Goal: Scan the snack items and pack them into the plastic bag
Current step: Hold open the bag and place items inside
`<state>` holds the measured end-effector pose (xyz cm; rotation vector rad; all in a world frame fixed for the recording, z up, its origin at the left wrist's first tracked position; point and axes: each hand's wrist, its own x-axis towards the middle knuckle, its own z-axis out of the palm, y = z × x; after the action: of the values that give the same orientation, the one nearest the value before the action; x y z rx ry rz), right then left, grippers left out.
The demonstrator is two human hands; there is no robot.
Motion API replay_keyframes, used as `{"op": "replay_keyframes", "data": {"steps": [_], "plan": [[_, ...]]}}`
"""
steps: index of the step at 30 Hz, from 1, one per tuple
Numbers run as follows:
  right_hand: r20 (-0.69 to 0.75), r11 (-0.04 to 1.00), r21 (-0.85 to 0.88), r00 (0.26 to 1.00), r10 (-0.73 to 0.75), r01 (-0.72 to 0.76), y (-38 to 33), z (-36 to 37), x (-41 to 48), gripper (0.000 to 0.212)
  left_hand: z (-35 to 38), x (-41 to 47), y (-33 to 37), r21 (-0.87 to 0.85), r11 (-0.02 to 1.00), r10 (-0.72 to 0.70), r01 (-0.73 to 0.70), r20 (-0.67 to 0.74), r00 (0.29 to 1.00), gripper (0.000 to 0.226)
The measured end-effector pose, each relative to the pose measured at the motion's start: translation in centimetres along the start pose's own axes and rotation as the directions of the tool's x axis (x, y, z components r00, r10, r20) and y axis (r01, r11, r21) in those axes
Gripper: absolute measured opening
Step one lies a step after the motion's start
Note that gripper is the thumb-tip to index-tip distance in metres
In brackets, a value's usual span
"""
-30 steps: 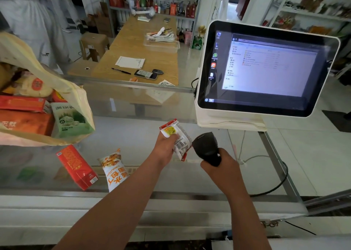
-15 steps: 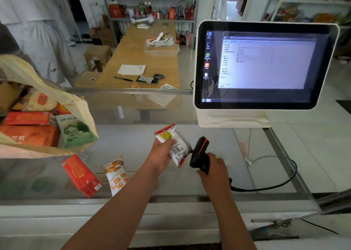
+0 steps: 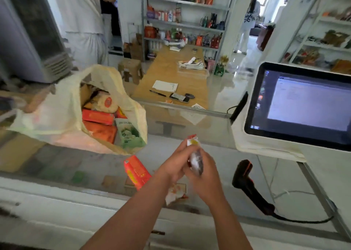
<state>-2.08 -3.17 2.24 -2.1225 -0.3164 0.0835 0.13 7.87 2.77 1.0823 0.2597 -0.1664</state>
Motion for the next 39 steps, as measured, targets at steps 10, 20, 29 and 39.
{"op": "replay_keyframes", "data": {"steps": [10,20,29,39], "plan": [[-0.136,0.976,0.211,0.990,-0.033,0.062,-8.8,10.9,0.0,0.030,-11.4,-8.5,8.8,0.260,0.949,0.233,-0.180,-0.189,0.954,0.044],[0.034,0.956,0.291,0.999,-0.040,0.028,-11.9,13.5,3.2,0.039,-17.2,-9.4,17.2,0.957,0.093,0.963,0.273,-0.157,0.221,0.061],[0.344,0.925,0.363,0.939,-0.023,-0.110,-15.1,16.6,13.2,0.032,-18.3,-8.1,20.1,0.884,0.174,0.900,0.434,-0.321,0.293,0.033],[0.400,0.973,0.226,0.915,-0.047,-0.049,-18.0,24.2,18.5,0.022,-17.9,-7.8,21.0,0.875,0.136,0.949,0.464,-0.249,0.192,0.021]]}}
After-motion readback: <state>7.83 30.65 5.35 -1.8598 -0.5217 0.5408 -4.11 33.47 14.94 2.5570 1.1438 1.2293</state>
